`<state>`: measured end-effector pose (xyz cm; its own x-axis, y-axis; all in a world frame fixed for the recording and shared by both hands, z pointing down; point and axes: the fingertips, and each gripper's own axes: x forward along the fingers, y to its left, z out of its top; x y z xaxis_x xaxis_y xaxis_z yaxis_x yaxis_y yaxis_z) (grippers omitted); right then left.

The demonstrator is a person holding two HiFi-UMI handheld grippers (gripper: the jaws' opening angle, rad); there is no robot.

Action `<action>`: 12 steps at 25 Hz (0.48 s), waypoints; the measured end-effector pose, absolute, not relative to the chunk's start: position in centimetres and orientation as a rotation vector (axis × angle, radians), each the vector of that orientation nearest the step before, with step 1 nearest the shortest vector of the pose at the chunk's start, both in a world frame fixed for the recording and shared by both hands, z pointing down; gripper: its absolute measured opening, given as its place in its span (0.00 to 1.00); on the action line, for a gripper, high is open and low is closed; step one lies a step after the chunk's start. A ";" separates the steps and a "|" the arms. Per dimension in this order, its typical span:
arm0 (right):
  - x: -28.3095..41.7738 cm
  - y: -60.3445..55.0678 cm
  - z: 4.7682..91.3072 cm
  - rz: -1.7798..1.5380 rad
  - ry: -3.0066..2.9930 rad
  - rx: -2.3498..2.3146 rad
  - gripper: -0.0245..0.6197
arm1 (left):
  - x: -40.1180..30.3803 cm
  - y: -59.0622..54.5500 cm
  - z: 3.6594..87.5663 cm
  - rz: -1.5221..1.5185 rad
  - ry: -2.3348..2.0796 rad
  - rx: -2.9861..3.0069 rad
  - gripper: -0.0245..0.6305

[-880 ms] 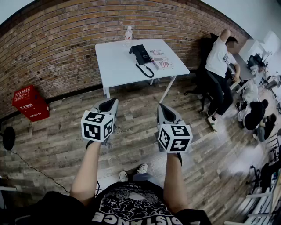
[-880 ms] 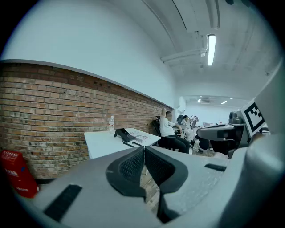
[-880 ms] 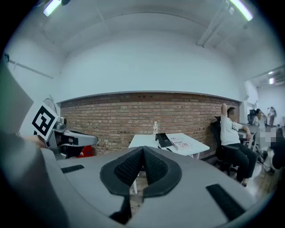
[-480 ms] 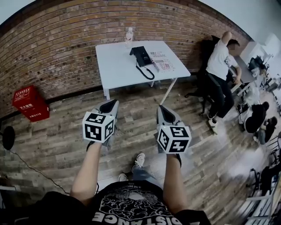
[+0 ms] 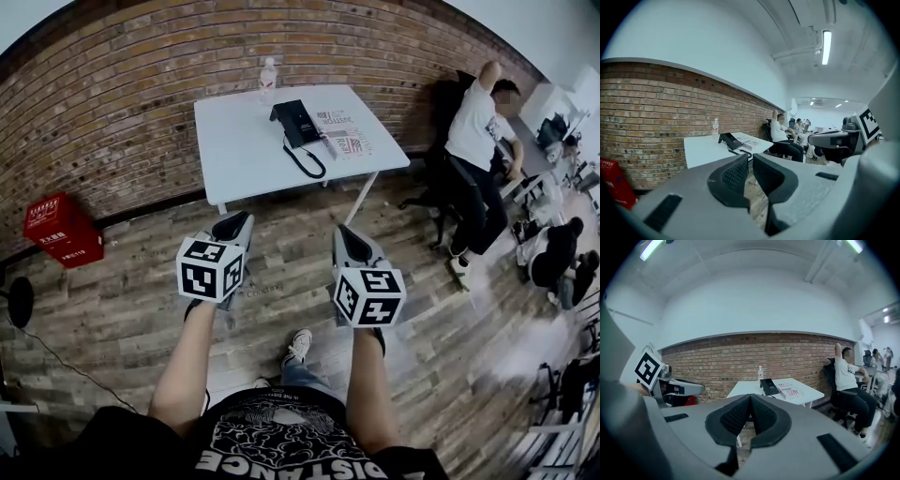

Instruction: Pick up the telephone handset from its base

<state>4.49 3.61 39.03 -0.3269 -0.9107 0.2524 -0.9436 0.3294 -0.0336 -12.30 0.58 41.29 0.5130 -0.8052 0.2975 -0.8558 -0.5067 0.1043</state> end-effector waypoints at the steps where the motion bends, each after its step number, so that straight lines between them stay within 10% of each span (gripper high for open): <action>1: 4.9 2.7 39.2 0.268 -2.405 1.697 0.04 | -12.0 -0.3 41.3 0.306 -1.412 2.516 0.06; 12: 9.0 -8.6 39.4 0.276 -2.422 1.652 0.04 | -6.9 -11.7 41.3 0.286 -1.422 2.501 0.13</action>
